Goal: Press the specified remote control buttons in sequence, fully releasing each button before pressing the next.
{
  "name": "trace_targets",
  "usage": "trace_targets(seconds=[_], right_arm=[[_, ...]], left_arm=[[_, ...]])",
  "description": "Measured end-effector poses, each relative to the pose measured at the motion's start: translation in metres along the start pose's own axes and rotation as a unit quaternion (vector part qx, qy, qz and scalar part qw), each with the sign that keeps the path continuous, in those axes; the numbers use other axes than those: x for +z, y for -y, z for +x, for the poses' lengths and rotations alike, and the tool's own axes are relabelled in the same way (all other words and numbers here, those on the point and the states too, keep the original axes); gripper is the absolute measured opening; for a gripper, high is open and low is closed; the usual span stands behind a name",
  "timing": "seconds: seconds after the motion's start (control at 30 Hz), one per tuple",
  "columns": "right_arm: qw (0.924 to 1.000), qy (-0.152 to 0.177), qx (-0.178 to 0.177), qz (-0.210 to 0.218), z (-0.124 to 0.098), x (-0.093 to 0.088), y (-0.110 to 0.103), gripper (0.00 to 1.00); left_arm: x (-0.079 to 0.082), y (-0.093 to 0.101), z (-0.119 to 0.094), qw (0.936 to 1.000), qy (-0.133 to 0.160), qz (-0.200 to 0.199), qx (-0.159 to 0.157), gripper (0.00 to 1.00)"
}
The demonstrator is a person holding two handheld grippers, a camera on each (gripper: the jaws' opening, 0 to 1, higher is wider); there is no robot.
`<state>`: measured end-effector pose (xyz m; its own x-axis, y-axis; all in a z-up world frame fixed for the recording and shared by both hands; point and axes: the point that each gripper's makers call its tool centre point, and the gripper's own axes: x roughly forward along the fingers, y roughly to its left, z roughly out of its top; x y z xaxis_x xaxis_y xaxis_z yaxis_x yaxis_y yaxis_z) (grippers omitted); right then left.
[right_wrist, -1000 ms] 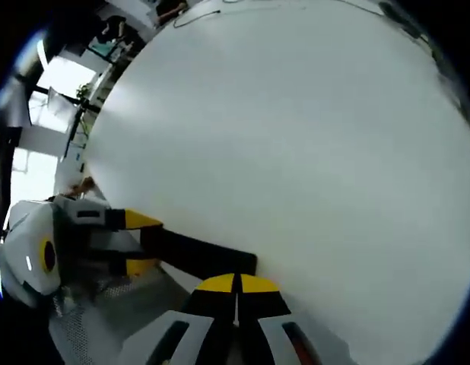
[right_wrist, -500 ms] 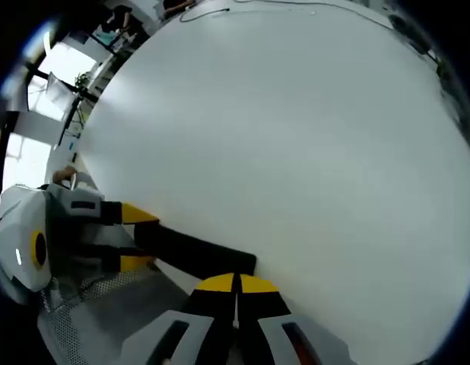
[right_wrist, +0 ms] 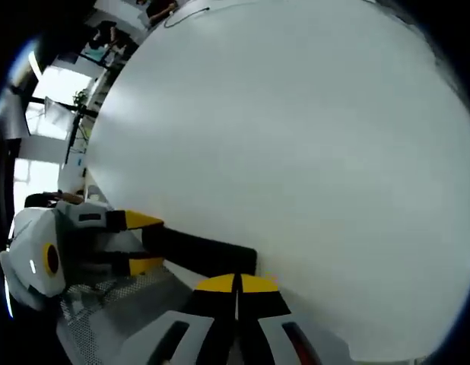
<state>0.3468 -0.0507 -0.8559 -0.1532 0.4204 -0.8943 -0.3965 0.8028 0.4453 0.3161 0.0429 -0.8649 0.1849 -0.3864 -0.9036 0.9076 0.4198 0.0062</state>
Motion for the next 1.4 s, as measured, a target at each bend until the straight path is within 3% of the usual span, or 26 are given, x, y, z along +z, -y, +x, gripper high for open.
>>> trace_targets(seconds=[0.87, 1.1, 1.4], right_arm=[[0.9988, 0.007, 0.011, -0.048, 0.006, 0.005, -0.012, 0.00], [0.9986, 0.013, 0.051, 0.008, 0.005, 0.006, -0.010, 0.00], [0.9987, 0.010, 0.050, 0.001, 0.006, 0.006, -0.013, 0.00]], left_arm=[[0.000, 0.000, 0.001, 1.0000, -0.001, -0.002, -0.001, 0.25], [0.000, 0.000, 0.001, 1.0000, -0.003, -0.003, -0.002, 0.25], [0.000, 0.000, 0.001, 1.0000, 0.000, -0.005, -0.001, 0.25]])
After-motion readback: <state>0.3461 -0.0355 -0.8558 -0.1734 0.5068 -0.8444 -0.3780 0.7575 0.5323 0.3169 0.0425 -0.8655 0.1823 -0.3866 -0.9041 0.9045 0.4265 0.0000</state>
